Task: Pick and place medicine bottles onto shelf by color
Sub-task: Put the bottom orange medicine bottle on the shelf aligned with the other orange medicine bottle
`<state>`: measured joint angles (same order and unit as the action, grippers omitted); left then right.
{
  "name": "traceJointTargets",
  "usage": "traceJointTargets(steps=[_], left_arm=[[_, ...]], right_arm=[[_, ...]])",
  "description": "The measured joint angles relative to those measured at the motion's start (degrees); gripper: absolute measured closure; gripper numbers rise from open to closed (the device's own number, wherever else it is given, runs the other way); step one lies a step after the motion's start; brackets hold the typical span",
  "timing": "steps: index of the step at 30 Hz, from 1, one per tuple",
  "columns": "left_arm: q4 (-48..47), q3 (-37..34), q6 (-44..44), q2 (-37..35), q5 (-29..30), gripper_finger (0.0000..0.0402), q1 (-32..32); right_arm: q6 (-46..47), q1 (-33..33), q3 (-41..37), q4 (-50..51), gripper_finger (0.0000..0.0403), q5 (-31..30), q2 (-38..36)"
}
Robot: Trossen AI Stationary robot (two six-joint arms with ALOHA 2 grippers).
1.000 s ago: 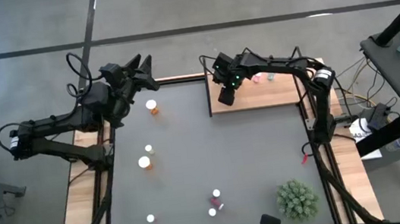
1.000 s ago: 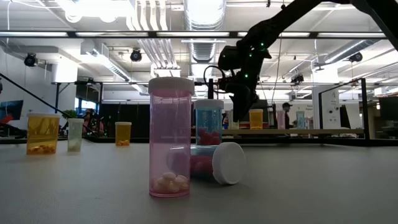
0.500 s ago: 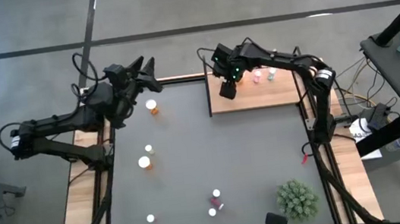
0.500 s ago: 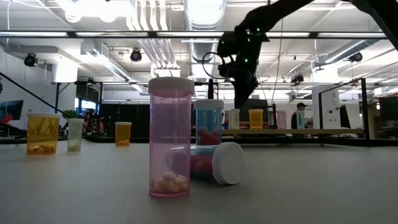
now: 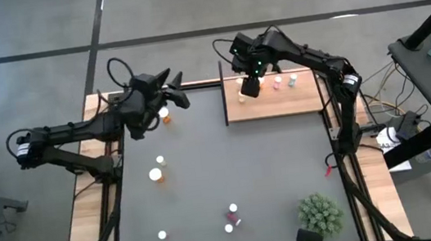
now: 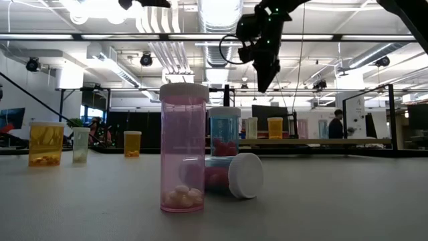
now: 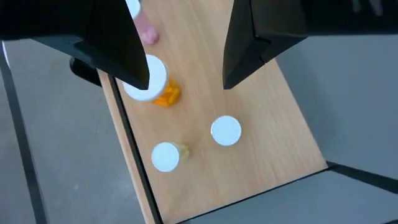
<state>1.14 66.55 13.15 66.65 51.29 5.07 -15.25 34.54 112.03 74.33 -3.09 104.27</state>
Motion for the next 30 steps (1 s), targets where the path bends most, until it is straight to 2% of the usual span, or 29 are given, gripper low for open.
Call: traceJointTargets(steps=[5,11,14,17,20,22,25,30], left_arm=[[5.5,0.0,0.0,3.2,-1.3,0.0214,1.6],[24.9,0.0,-0.5,9.9,-2.9,0.0214,4.7],[32.9,0.0,-0.5,13.6,-8.4,0.0214,6.0],[37.3,0.1,-0.2,17.4,-19.6,0.0214,6.9],[37.3,0.1,1.3,20.7,-33.4,0.0214,7.5],[36.3,0.1,4.8,22.6,-37.9,0.0214,7.6],[29.1,0.1,10.0,24.1,-38.6,0.0214,8.0],[8.1,0.4,22.6,23.1,-38.8,0.0214,9.7]], right_arm=[[0.0,0.6,1.9,1.4,0.0206,0.0,-0.6],[0.2,2.0,1.9,2.5,0.0206,0.0,-3.8],[0.6,2.6,1.7,2.6,0.0206,-0.1,-5.9],[1.5,3.0,1.6,2.5,0.0207,0.0,-7.8],[1.1,3.0,1.3,2.5,0.0206,0.0,-9.4],[0.7,3.0,1.2,2.5,0.0206,0.0,-10.1],[-0.2,3.0,1.2,2.5,0.0207,0.0,-10.8],[-0.4,3.3,1.2,2.5,0.0206,0.0,-11.0]])
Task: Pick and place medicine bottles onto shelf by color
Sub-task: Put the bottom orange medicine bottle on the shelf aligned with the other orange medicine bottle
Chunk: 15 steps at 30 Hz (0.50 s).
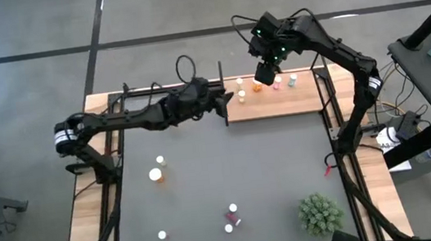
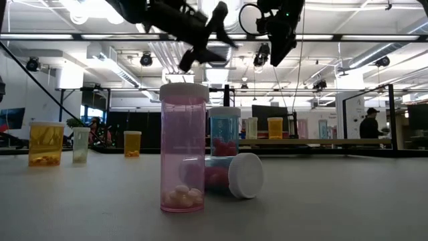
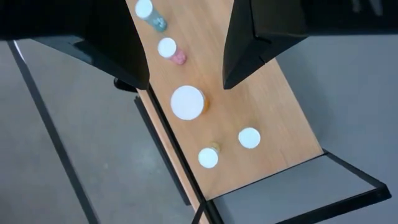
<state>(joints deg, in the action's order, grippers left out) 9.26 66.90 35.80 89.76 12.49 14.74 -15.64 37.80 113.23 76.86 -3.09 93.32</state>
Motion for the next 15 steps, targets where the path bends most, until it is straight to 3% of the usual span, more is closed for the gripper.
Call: traceJointTargets(steps=[8,15], left_arm=[[-22.7,0.3,13.8,-8.0,-15.3,0.0214,-1.6],[-39.6,0.2,25.9,-15.9,-19.9,0.0214,-9.0]], right_arm=[[-0.8,0.2,-0.2,0.4,0.0206,0.0,0.0],[-1.8,0.5,-0.4,0.5,0.0207,0.0,0.1]])
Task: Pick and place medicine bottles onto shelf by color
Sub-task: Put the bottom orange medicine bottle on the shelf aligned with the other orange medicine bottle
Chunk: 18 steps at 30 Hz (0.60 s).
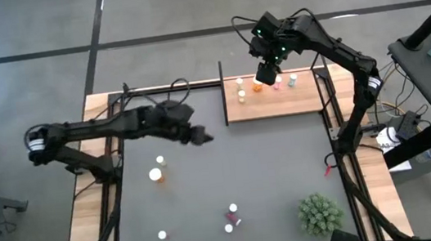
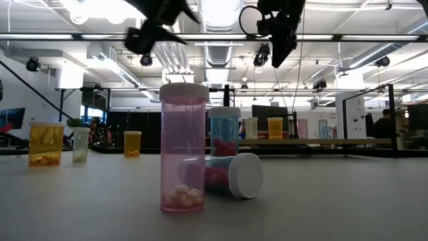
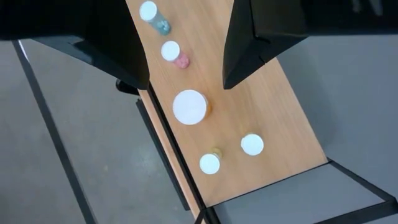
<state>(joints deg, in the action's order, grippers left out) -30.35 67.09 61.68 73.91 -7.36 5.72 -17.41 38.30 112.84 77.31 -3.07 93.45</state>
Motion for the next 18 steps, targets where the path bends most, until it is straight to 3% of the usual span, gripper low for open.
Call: traceJointTargets(steps=[7,10,18], left_arm=[[-32.9,-0.1,14.5,-4.5,0.4,0.0214,-5.7],[-42.8,-1.0,18.4,-4.7,2.1,0.0214,-7.3],[-46.3,-4.4,18.5,-3.2,3.2,0.0214,-9.3]], right_arm=[[-0.1,0.1,0.0,0.2,0.0207,0.0,0.0],[0.3,0.1,0.0,0.3,0.0206,0.0,0.0],[0.4,0.1,0.0,0.0,0.0206,0.0,0.0]])
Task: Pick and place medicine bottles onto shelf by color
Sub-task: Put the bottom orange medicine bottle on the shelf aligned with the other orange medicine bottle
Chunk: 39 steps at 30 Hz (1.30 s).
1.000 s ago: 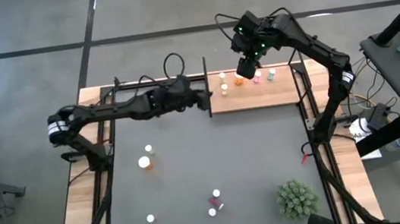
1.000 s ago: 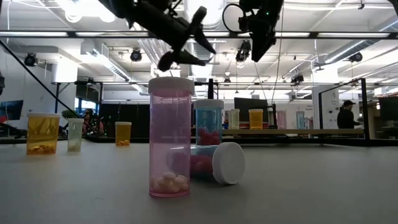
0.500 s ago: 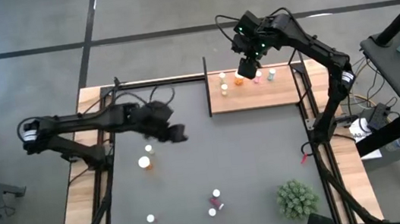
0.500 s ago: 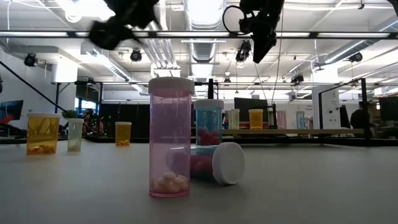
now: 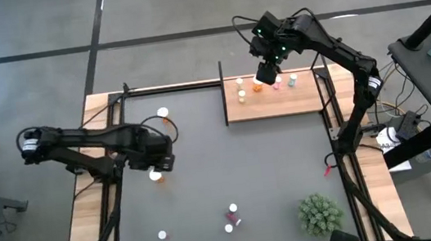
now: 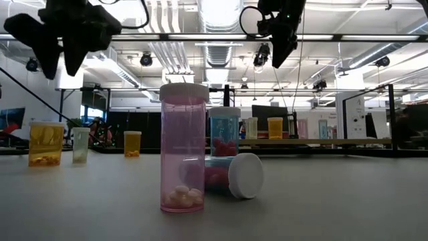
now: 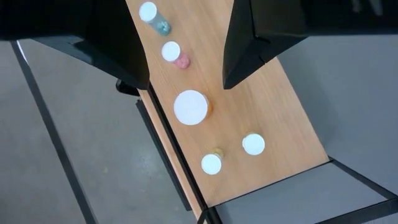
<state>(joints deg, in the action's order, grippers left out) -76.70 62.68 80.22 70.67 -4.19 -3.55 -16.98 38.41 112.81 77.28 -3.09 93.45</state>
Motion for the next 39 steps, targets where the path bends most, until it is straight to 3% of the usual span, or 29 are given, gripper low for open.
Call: traceJointTargets(steps=[10,18,22,31,39], left_arm=[[1.4,-5.1,0.3,1.5,0.0,0.0214,0.0],[5.3,-5.2,-1.3,4.1,4.8,0.0214,0.1],[8.7,-5.2,-3.2,6.4,4.8,0.0214,0.0],[6.2,-5.0,-0.9,10.2,4.2,0.0214,-1.4],[5.1,-5.3,4.9,10.2,7.1,0.0153,-5.8]], right_arm=[[0.0,0.0,0.0,-0.1,0.0207,0.0,0.0],[0.0,0.0,0.0,-0.2,0.0207,0.0,0.0],[0.0,0.0,0.0,-0.2,0.0207,0.0,0.0],[0.0,0.0,0.0,-0.2,0.0207,0.0,0.1],[0.0,0.0,0.0,-0.2,0.0207,0.0,0.1]])
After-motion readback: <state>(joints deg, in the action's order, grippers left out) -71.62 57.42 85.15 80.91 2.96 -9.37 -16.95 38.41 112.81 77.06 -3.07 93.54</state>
